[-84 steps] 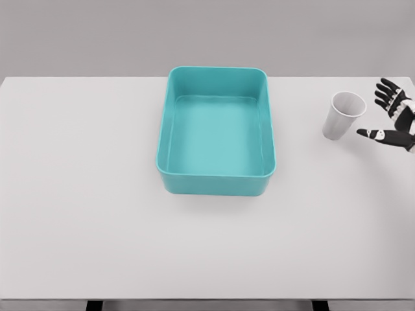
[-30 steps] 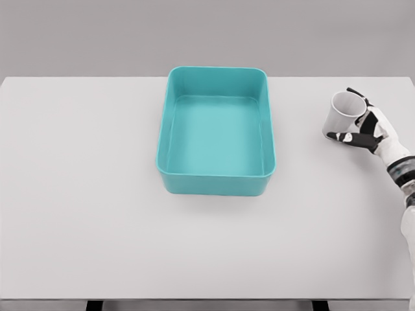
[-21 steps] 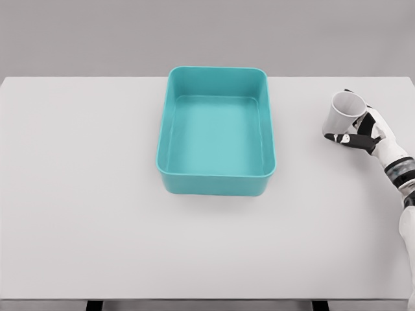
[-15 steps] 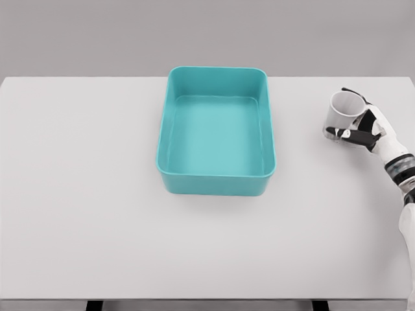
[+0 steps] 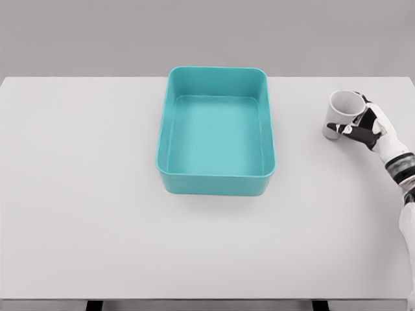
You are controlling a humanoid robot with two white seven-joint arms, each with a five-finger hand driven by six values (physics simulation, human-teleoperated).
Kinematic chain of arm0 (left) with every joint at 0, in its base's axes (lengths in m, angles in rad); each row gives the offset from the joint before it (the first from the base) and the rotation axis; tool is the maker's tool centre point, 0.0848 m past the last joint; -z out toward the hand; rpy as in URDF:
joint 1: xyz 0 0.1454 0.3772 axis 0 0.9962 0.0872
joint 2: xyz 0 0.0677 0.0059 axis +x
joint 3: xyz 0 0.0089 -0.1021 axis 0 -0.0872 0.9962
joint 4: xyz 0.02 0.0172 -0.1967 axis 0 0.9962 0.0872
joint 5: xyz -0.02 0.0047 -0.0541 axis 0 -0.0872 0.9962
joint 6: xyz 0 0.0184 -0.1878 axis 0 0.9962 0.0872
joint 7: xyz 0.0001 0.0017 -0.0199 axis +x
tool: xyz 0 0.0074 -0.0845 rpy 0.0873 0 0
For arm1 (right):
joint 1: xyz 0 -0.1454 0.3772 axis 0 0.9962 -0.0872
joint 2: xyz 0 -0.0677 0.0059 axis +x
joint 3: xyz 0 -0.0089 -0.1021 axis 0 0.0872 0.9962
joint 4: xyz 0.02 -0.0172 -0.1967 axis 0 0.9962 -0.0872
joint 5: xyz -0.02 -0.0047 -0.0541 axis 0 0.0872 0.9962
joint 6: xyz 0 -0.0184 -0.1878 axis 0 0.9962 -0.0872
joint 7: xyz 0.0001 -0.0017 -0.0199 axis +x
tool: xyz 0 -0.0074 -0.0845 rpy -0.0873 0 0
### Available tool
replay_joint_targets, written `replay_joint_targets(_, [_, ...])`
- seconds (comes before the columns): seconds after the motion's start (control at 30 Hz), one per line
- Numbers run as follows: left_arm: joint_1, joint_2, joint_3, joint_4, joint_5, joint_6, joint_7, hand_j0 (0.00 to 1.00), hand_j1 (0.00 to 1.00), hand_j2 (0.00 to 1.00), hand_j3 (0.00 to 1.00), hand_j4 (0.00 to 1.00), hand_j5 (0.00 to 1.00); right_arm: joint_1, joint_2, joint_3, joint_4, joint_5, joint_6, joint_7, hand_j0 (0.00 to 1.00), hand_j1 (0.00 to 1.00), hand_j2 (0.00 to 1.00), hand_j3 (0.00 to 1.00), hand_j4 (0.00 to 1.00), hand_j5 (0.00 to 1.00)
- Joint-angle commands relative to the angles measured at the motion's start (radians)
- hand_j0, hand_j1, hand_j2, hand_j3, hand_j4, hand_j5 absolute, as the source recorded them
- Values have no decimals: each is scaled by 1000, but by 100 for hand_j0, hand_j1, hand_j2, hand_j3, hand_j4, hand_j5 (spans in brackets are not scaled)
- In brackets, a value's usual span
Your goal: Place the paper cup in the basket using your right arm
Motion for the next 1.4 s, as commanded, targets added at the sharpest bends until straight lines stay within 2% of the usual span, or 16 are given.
replay_joint_targets(0.0, [0, 0, 0, 0, 0, 0, 0, 100, 100, 100, 100, 100, 100, 2, -1, -3, -7, -12, 0, 0, 60, 60, 60, 60, 60, 60])
replay_joint_targets(0.07, [0, 0, 0, 0, 0, 0, 0, 100, 100, 100, 100, 100, 100, 2, -1, -3, -30, -12, 0, 0, 61, 61, 61, 61, 61, 61])
replay_joint_targets(0.13, [0, 0, 0, 0, 0, 0, 0, 100, 100, 100, 100, 100, 100, 14, -3, -3, -116, -10, 12, 0, 61, 61, 61, 61, 61, 61])
replay_joint_targets(0.43, [0, 0, 0, 0, 0, 0, 0, 100, 100, 100, 100, 100, 100, 37, 2, 3, -271, 1, 12, 0, 61, 61, 61, 61, 61, 61])
replay_joint_targets(0.5, [0, 0, 0, 0, 0, 0, 0, 100, 100, 100, 100, 100, 100, 37, 25, 5, -302, 4, 14, 0, 61, 61, 61, 61, 61, 61])
replay_joint_targets(0.57, [0, 0, 0, 0, 0, 0, 0, 100, 100, 100, 100, 100, 100, 35, 31, 60, -305, 1, 14, 0, 61, 61, 61, 61, 61, 61])
replay_joint_targets(0.63, [0, 0, 0, 0, 0, 0, 0, 100, 100, 100, 100, 100, 100, 32, 39, 65, -308, 1, 14, 0, 61, 61, 61, 61, 61, 61])
replay_joint_targets(0.73, [0, 0, 0, 0, 0, 0, 0, 100, 100, 100, 100, 100, 100, 34, 40, 77, -369, 4, 15, 0, 61, 61, 61, 61, 61, 61])
replay_joint_targets(0.93, [0, 0, 1, 0, 0, 0, 0, 100, 100, 100, 100, 100, 100, 32, 40, 135, -425, 5, 12, 0, 61, 61, 61, 61, 61, 61])
replay_joint_targets(1.37, [0, 0, 0, 0, 0, 0, 0, 100, 100, 100, 100, 100, 100, 29, 42, 138, -435, 24, 10, 0, 61, 61, 61, 61, 61, 61])
